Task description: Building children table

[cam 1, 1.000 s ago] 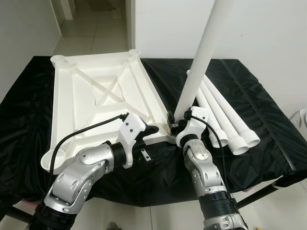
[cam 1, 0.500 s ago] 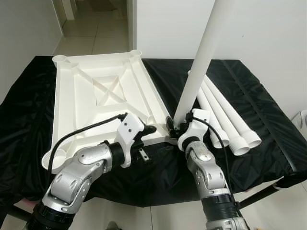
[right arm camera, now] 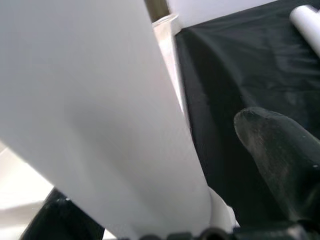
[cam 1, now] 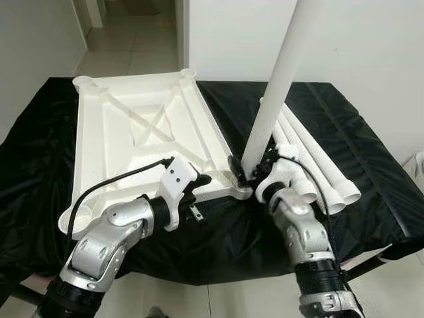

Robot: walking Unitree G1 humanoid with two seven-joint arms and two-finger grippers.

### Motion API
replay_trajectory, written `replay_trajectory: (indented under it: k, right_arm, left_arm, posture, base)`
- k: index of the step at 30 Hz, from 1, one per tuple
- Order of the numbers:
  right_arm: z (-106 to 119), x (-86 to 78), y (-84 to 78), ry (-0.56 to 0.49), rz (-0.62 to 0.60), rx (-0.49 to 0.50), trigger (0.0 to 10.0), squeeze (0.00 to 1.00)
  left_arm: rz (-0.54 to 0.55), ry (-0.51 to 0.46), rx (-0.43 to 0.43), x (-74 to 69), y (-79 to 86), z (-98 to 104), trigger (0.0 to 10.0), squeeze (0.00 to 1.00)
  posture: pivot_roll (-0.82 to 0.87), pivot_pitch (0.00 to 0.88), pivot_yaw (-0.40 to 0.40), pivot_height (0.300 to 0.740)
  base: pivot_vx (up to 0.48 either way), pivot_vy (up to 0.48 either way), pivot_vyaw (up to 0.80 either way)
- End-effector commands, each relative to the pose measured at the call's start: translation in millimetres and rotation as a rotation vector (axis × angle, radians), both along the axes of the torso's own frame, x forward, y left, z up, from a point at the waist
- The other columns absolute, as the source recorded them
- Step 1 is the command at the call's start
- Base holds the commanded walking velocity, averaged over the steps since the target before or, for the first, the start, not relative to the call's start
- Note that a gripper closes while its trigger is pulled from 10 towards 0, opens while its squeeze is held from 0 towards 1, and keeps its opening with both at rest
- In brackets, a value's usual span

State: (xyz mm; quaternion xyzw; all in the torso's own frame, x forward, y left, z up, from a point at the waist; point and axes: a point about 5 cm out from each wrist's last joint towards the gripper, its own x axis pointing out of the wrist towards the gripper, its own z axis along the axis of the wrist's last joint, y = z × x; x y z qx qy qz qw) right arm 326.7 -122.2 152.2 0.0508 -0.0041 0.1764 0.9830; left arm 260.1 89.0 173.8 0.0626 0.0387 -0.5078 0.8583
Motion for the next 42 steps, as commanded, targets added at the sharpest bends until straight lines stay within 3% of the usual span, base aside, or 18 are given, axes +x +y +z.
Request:
replay_trajectory:
  k: [1, 4, 22, 23, 24, 25, 35, 42]
  right_arm:
    - [0, 2.9, -6.1, -0.015, 0.025, -0.006, 10.0, 0.0]
    - [3, 9.4, -14.1, -0.036, 0.086, -0.048, 10.0, 0.0]
    - [-3, 23.7, -17.4, -0.029, 0.333, -0.153, 10.0, 0.0]
    - [-3, 25.1, -18.6, -0.027, 0.348, -0.149, 3.8, 0.0]
    - [-3, 25.1, -18.6, -0.027, 0.348, -0.149, 3.8, 0.0]
    - [-4, 26.0, -19.3, -0.026, 0.358, -0.145, 0.0, 0.0]
    - [-11, 28.5, -22.8, -0.015, 0.393, -0.169, 0.0, 0.0]
    - [-15, 26.1, -20.3, -0.022, 0.305, -0.148, 0.0, 0.0]
  left_arm:
    - [0.089, -0.015, 0.024, 5.8, 2.5, -3, 10.0, 0.0]
    - [0.104, -0.008, 0.023, 8.1, 2.8, -4, 10.0, 0.0]
    - [0.125, 0.002, 0.022, 14.0, 2.0, -2, 10.0, 0.0]
    - [0.123, 0.002, 0.023, 13.6, 2.5, -2, 10.0, 0.0]
    - [0.123, 0.002, 0.023, 13.6, 2.5, -2, 10.0, 0.0]
    - [0.122, 0.003, 0.024, 13.3, 2.9, -2, 10.0, 0.0]
    - [0.121, 0.005, 0.025, 11.0, 4.6, -2, 10.0, 0.0]
    - [0.121, 0.011, 0.019, 8.8, 4.7, -3, 10.0, 0.0]
  posture:
    - [-0.03, 0.042, -0.014, 0.74]
    - [-0.03, 0.046, -0.009, 0.74]
    - [-0.02, 0.048, -0.005, 0.74]
    - [-0.02, 0.047, -0.007, 0.74]
    - [-0.02, 0.047, -0.007, 0.74]
    - [-0.02, 0.047, -0.007, 0.74]
    - [-0.01, 0.053, -0.01, 0.74]
    - [-0.01, 0.056, -0.013, 0.74]
  base:
    - [0.0, 0.0, 0.0]
    - [0.0, 0.0, 0.0]
    - [0.0, 0.0, 0.0]
    - [0.0, 0.0, 0.0]
    - [0.0, 0.0, 0.0]
    - [0.0, 0.0, 0.0]
    - [0.0, 0.0, 0.0]
    - [0.0, 0.0, 0.0]
